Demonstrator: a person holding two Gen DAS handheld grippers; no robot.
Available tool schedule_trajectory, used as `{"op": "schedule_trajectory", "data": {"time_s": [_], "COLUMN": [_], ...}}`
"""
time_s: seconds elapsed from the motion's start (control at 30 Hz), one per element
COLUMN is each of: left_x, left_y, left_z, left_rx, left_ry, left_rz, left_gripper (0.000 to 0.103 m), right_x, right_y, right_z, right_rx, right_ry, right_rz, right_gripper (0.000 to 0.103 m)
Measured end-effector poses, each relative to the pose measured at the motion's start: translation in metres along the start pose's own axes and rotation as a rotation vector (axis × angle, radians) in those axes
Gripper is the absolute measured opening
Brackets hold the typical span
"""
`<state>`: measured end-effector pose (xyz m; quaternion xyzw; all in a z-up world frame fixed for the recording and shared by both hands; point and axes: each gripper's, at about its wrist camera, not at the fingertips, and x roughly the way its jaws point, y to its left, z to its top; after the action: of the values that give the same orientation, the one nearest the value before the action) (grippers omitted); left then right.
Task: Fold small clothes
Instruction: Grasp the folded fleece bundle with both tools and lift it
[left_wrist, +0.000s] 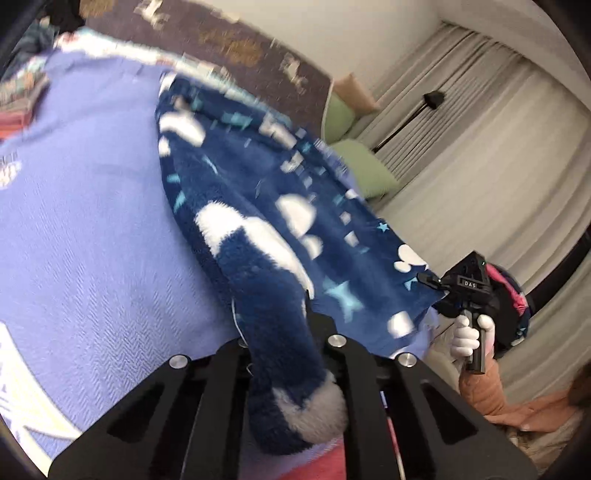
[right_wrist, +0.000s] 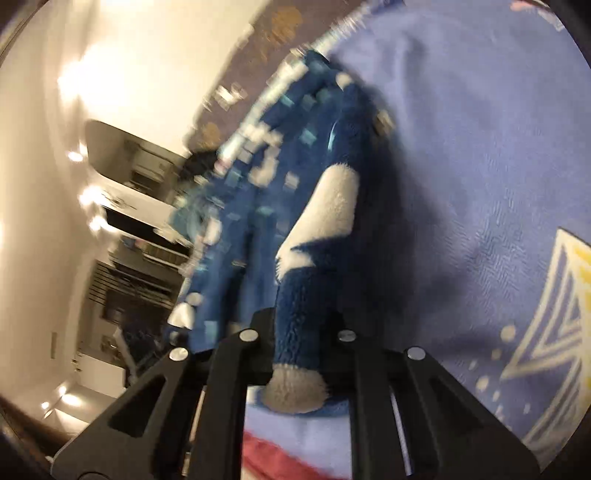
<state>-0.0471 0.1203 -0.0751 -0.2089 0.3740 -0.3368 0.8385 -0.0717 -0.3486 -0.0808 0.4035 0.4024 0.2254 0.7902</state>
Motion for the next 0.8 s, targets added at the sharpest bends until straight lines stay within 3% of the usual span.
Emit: {"op": "schedule_trajectory", "data": {"time_s": [0.17, 0.27, 0.4, 0.5, 0.63, 0.8], "left_x": [-0.046, -0.088, -0.13, -0.13, -0.103, -0.085], "left_y": [-0.038, -0.079, -0.119, -0.117, -0.085, -0.067], "left_z": [0.022, 0.028, 0.029, 0.032, 0.046, 0.056], "left_rx": [0.077, 0.19, 0.313, 0.321, 0.198, 0.154], "left_ry": [-0.122, -0.229, -0.342, -0.355, -0.304, -0.278], "left_rz": [-0.044, -0.071, -0.056, -0.024, -0.01, 0.011], "left_gripper": [0.006, 0.006, 0.007, 0.007, 0.007, 0.007], "right_x": [-0.056, -0.098, -0.138, -0.145, -0.115, -0.094], "right_y": [0.035, 0.077, 0.12, 0.131, 0.107, 0.092], "right_z": [-0.006, -0.017, -0.027, -0.028, -0.006, 0.014], "right_rx": [-0.031, -0.146, -0.299, -0.382, -0.292, -0.264], "right_ry": [-0.116, -0.216, -0.321, -0.365, -0.326, -0.314], "right_rz": [0.142, 0.225, 0.267, 0.194, 0.149, 0.126], "right_gripper": [0.01, 0.01, 0.01, 0.012, 0.012, 0.012]}}
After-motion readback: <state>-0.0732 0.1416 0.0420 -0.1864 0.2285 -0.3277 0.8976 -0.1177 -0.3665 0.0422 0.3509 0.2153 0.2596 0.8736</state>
